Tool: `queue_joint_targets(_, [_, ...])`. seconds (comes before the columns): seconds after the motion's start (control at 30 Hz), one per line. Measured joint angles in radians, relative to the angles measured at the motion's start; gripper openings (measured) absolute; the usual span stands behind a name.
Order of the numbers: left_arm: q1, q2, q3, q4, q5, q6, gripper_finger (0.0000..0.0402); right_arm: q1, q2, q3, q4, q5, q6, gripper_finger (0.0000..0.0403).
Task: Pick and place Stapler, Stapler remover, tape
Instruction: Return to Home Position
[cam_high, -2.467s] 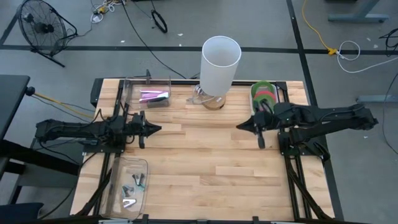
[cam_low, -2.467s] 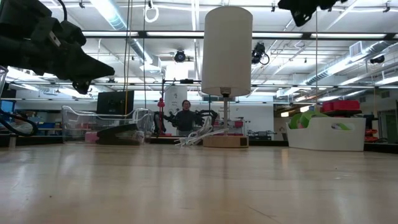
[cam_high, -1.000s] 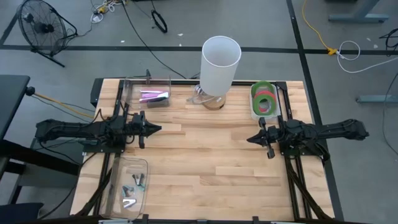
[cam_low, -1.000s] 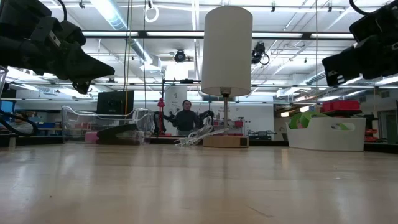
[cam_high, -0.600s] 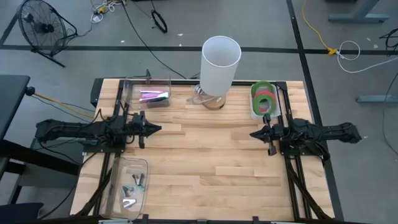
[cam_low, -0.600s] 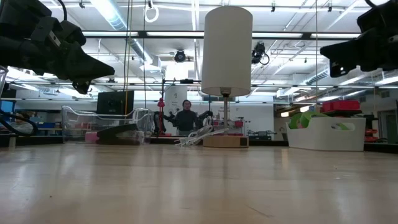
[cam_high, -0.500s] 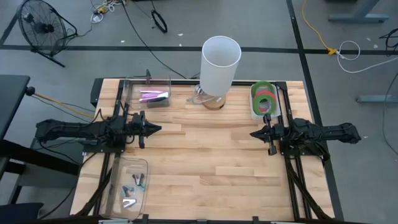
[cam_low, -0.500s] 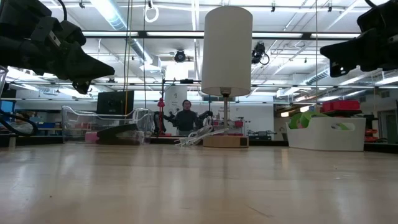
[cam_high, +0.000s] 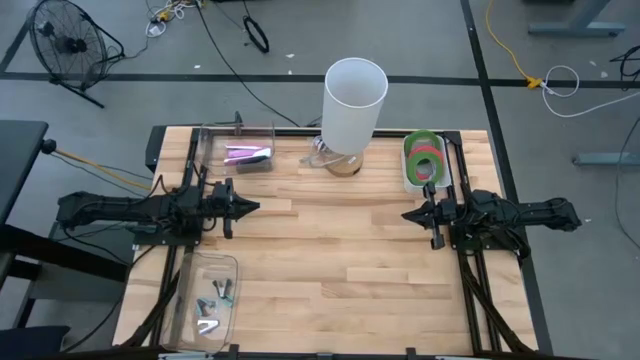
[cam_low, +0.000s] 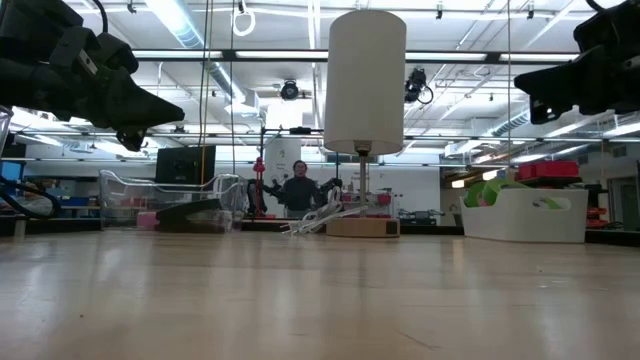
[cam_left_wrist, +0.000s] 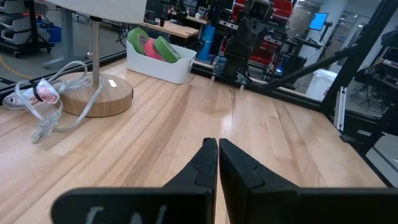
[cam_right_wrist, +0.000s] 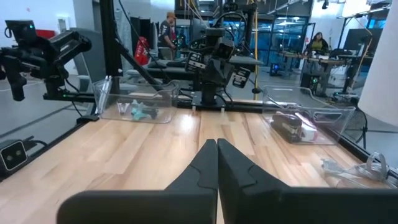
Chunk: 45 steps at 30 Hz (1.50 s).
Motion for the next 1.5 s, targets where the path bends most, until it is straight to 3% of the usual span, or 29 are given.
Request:
queue_joint_targets(1.17, [0.0, 0.0, 0.0, 0.0, 0.0, 0.0, 0.0018, 0.0, 0.0, 0.0, 0.0, 0.0, 0.0, 0.0022])
queue_joint_targets(1.5, [-0.056, -0.121, 0.0, -0.033, -0.003, 0.165, 0.0018, 0.0, 0.001, 0.0, 0.0, 0.0, 0.0, 0.0022])
